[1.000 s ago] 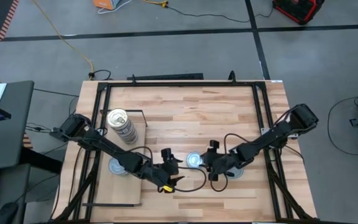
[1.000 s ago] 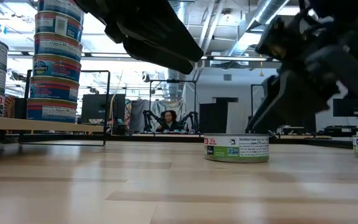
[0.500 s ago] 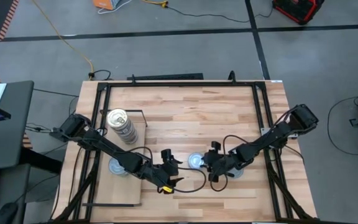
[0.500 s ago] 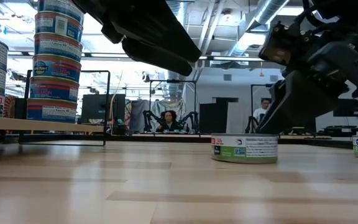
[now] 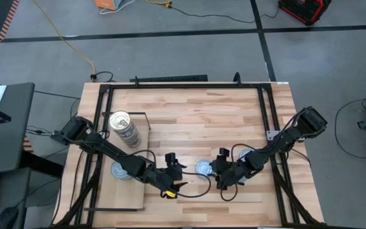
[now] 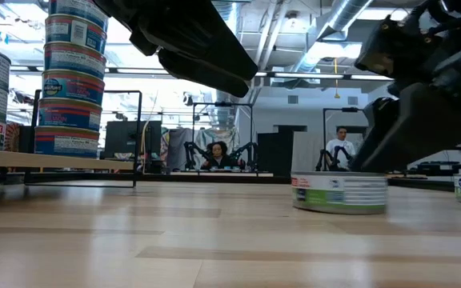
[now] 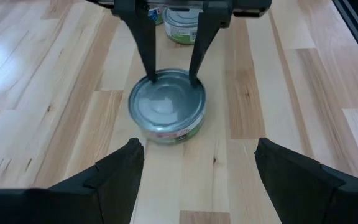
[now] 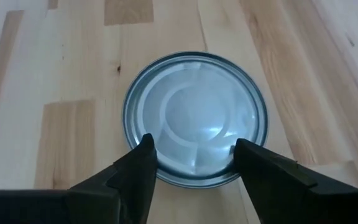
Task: Stack canned seafood by type on shelf
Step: Stack the top green and white tuna can on the green and white tuna can on the shelf
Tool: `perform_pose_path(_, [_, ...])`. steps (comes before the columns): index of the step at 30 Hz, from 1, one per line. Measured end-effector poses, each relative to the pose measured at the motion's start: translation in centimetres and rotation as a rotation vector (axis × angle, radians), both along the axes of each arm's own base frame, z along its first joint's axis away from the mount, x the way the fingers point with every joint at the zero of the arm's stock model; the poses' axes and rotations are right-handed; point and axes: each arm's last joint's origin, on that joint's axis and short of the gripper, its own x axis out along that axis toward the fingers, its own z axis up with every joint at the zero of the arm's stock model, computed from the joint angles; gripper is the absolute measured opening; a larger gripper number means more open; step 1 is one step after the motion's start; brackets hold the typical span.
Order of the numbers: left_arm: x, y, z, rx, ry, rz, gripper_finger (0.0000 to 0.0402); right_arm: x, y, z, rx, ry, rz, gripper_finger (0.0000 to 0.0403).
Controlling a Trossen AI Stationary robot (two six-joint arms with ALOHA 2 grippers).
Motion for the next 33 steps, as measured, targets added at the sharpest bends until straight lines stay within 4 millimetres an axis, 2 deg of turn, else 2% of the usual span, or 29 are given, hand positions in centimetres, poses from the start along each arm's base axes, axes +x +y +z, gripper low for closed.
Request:
perform_pose_path(7, [0.0, 0.0, 0.0, -0.005, 0.002, -0.006, 0.0295, -2.0, -0.9, 2.6, 0.013, 0.037, -0.007, 0.0261])
perform_pose_path(12, [0.0, 0.0, 0.0, -0.004, 0.002, -0.006, 0.0295, -3.1, -1.3, 3.7, 0.025, 0.054, -0.046, 0.0261])
perform_pose_path(20, [0.2, 0.3, 0.0, -0.005, 0.001, 0.004, 0.0295, -1.9, -1.3, 1.7, 0.082, 0.067, -0.171, 0.026])
perform_pose_path(24, [0.2, 0.3, 0.0, -0.006, 0.001, 0.004, 0.0295, -1.6, -1.6, 2.1, 0.131, 0.031, -0.215, 0.0252])
perform_pose_path(28, [0.1, 0.2, 0.0, -0.005, 0.001, 0.002, 0.0295, -1.4, -2.3, 3.4, 0.177, -0.025, -0.247, 0.0225])
perform_pose_path(33, [0.1, 0.2, 0.0, -0.005, 0.003, -0.001, 0.0295, -1.3, -3.4, 2.9, 0.171, 0.047, -0.282, 0.0189])
